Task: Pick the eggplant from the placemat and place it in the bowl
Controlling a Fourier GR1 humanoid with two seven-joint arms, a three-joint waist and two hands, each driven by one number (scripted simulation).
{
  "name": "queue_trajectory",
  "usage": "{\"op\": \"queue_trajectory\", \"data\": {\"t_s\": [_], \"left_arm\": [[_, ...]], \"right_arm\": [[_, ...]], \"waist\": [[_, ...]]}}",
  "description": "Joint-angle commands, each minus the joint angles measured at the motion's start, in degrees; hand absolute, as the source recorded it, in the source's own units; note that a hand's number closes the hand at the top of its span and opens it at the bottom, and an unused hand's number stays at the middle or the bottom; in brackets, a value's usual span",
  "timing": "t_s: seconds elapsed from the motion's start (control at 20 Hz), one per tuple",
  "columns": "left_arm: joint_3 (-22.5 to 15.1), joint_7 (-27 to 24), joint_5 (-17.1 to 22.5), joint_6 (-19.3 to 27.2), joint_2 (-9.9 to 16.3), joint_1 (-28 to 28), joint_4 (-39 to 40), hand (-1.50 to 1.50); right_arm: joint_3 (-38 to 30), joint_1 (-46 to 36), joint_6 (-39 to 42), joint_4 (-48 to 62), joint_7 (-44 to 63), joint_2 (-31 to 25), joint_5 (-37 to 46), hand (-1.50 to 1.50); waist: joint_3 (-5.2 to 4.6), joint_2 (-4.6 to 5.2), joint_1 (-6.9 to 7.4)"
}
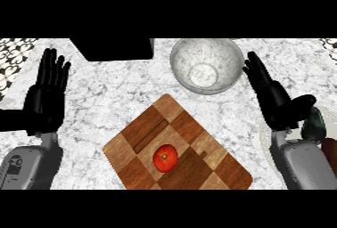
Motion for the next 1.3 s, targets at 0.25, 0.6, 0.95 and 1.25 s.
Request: {"op": "queue_trajectory", "data": {"t_s": [0.25,0.6,0.95,1.25], "left_arm": [[-7.15,5.02,-4.85,-3.32,1.99,3.90,2.67,0.00],[-8.92,4.15,-4.64,-4.00,-0.05,6.56,3.16,0.00],[-10.72,6.54,-7.40,-2.28,-2.60,7.26,0.95,0.00],[-9.58,6.62,-7.12,-4.45,-1.38,6.03,1.74,0.00]], "right_arm": [[-11.53,7.30,-0.66,12.01,17.56,-8.25,-6.15,1.50],[-19.22,13.16,-29.59,7.43,3.89,-4.25,8.37,-1.50],[-18.39,11.40,-30.14,-1.83,20.43,-14.15,18.28,-1.50],[-20.08,5.95,-18.61,2.42,37.40,-24.79,19.51,-1.50]], "waist": [[-2.61,0.76,-0.34],[-2.63,0.12,-0.76],[-2.73,0.19,0.82],[-2.71,0.37,1.33]]}}
